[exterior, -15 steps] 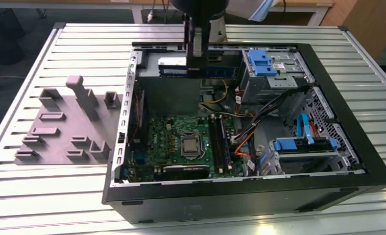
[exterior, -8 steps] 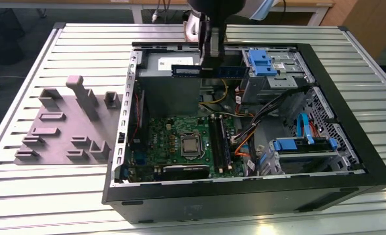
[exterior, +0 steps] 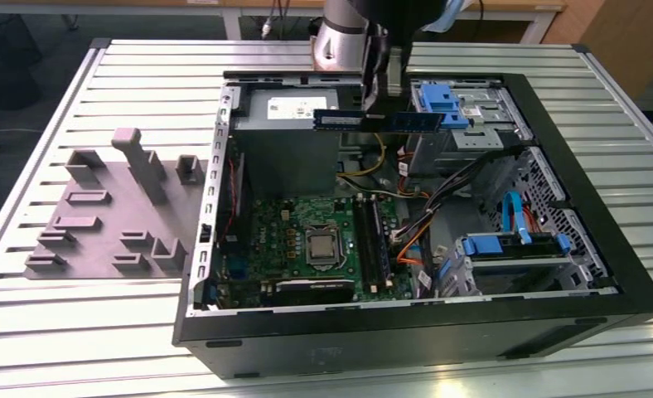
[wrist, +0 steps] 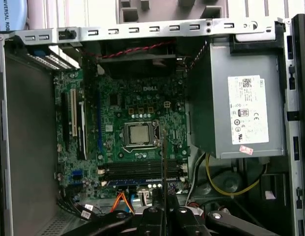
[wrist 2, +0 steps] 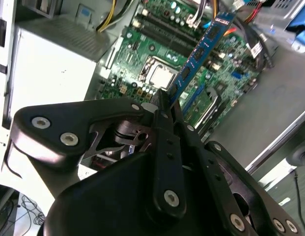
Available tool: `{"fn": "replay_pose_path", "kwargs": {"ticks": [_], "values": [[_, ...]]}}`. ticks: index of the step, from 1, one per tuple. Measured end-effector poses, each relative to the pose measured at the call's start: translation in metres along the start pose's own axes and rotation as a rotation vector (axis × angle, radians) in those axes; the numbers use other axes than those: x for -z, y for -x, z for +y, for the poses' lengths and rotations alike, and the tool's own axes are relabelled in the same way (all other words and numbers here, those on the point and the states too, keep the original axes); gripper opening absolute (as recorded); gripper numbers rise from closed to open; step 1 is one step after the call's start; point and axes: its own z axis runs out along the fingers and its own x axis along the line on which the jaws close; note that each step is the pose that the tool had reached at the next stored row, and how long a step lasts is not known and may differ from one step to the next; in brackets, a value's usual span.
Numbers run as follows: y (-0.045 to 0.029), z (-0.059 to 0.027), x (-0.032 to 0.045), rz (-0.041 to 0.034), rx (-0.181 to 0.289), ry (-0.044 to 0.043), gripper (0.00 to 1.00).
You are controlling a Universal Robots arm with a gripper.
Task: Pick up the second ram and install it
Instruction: 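Pick up the second ram and move it above second insertion slot, then insert the second ram into the second slot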
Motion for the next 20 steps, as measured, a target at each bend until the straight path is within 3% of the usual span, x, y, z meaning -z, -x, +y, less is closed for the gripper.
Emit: {"fn": "replay_pose_path", "kwargs": {"ticks": [2, 20], "values": [[0.0002, -0.0031, 0.0, -0.0002, 0.0, 0.0, 0.14], [0.0003, -0.0039, 0.0, -0.0003, -0.01, -0.0001, 0.14]]}}
